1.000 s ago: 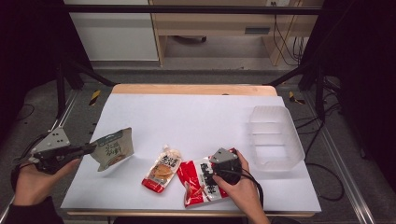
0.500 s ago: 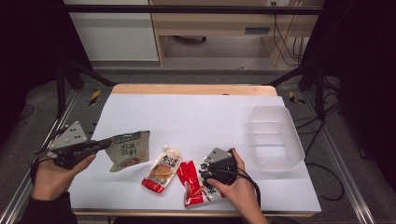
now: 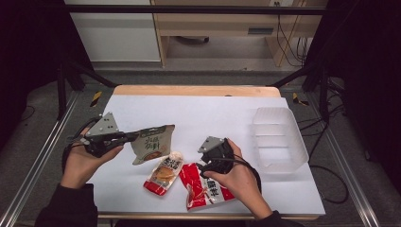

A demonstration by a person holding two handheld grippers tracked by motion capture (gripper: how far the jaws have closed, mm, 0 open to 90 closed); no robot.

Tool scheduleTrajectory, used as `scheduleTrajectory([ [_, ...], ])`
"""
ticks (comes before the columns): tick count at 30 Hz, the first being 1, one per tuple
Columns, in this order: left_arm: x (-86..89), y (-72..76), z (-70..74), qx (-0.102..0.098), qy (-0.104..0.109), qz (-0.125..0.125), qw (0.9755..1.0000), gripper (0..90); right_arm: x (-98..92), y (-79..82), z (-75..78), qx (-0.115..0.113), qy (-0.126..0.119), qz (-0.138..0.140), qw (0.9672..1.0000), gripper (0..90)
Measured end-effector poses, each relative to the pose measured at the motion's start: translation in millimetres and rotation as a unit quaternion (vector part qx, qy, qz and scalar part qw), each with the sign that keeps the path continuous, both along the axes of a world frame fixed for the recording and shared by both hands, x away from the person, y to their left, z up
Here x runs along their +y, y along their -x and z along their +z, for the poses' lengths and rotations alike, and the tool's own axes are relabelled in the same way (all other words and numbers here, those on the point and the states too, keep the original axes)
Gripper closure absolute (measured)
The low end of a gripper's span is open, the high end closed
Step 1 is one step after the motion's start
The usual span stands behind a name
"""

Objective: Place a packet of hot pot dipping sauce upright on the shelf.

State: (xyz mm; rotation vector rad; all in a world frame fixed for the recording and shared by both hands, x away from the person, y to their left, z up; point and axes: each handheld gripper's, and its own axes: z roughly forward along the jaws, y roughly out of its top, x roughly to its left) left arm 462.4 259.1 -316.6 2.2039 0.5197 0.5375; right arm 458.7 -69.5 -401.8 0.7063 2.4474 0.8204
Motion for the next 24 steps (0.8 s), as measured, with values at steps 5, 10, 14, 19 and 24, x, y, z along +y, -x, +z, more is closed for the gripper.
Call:
scheduleTrajectory([
  [5,-3.5,4.2,4.0,-0.009,0.002,-0.006,0.9999,90.0,9.5,-9.0,16.6,0.007,0.019,0.013,0.9997,18.7],
  [10,-7.7,11.3,5.4,-0.01,0.0,-0.013,0.9999,90.0,23.8,-15.6,33.0,0.01,0.03,0.038,0.9988,17.3],
  [14,-11.9,13.3,5.9,-0.012,0.002,-0.023,0.9997,90.0,34.5,-19.3,41.4,0.024,0.048,0.061,0.9967,17.2],
  [19,-16.4,15.0,4.4,-0.01,0.001,-0.031,0.9995,90.0,44.5,-24.4,57.0,0.02,0.058,0.091,0.994,24.2],
  [24,-18.9,14.0,1.6,-0.006,-0.003,-0.033,0.9994,90.0,54.2,-29.1,69.7,0.019,0.064,0.115,0.9911,35.0],
])
